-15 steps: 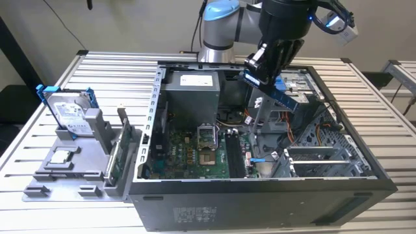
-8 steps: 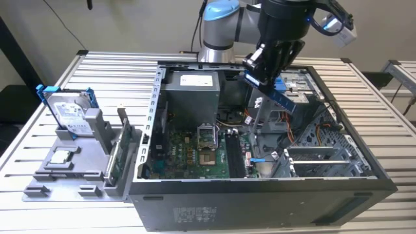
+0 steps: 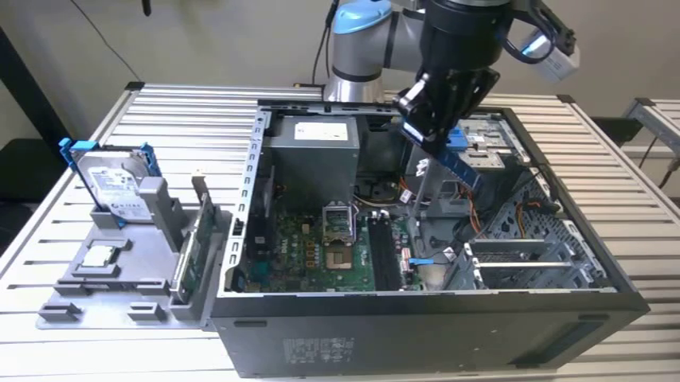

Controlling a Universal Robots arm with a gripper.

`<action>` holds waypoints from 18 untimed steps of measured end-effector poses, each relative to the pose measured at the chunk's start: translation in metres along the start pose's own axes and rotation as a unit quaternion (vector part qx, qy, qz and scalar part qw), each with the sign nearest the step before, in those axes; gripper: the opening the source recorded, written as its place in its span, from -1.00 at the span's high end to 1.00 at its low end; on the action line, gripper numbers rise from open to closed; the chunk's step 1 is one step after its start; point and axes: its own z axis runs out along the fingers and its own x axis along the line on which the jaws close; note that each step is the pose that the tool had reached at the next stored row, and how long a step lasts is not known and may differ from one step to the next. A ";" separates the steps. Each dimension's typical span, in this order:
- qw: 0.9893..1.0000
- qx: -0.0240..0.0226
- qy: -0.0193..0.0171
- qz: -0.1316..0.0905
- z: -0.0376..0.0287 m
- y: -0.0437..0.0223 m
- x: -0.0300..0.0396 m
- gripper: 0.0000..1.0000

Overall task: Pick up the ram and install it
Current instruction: 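Insert the ram into the slot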

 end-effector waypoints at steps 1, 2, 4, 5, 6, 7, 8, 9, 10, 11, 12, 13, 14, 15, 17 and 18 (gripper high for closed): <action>1.000 0.000 0.000 0.005 0.0005 0.0001 0.0002 0.71; 1.000 0.001 0.000 0.010 0.0010 0.0002 0.0004 0.71; 1.000 0.002 0.000 0.020 0.0017 0.0003 0.0007 0.71; 1.000 0.002 0.000 0.025 0.0018 0.0003 0.0008 0.71; 1.000 0.003 0.000 0.031 0.0019 0.0003 0.0009 0.71; 0.999 0.003 0.000 0.036 0.0019 0.0004 0.0010 0.71; 0.999 0.004 0.000 0.042 0.0020 0.0004 0.0011 0.71; 0.999 0.004 0.000 0.047 0.0020 0.0004 0.0011 0.71; 0.999 0.005 -0.001 0.052 0.0021 0.0004 0.0011 0.71; 0.998 0.005 -0.001 0.056 0.0022 0.0004 0.0012 0.71; 0.998 0.005 -0.001 0.061 0.0024 0.0005 0.0012 0.71; 0.998 0.006 -0.001 0.065 0.0028 0.0005 0.0013 0.71; 0.998 0.007 -0.001 0.069 0.0032 0.0006 0.0014 0.71; 0.997 0.007 0.000 0.074 0.0037 0.0006 0.0015 0.71; 0.997 0.009 0.000 0.081 0.0047 0.0006 0.0016 0.71; 0.996 0.009 0.000 0.084 0.0052 0.0006 0.0017 0.71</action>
